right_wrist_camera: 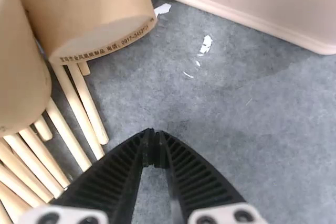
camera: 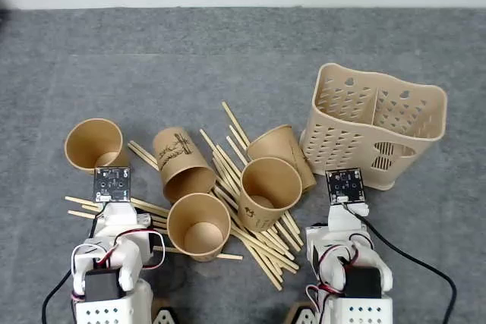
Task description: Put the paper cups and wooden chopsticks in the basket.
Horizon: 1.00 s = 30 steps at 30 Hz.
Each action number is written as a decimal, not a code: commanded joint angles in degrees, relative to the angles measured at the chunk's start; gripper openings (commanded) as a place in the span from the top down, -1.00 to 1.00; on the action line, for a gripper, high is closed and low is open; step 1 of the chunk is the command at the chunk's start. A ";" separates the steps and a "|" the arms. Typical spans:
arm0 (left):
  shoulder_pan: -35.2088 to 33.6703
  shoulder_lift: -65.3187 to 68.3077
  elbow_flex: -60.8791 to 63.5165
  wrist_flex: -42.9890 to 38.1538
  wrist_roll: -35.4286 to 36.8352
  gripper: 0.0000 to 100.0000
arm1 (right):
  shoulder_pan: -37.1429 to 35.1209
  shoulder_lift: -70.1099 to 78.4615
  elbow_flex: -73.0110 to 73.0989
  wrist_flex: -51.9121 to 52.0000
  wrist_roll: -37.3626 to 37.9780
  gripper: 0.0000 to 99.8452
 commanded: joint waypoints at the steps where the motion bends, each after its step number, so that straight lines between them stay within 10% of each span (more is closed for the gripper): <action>1: -0.18 -0.88 -0.48 0.18 -0.35 0.97 | 0.31 -0.84 0.97 0.40 0.53 0.98; 30: -0.35 -0.88 -3.74 0.79 -0.44 0.97 | 0.04 -0.84 0.97 0.40 0.44 0.98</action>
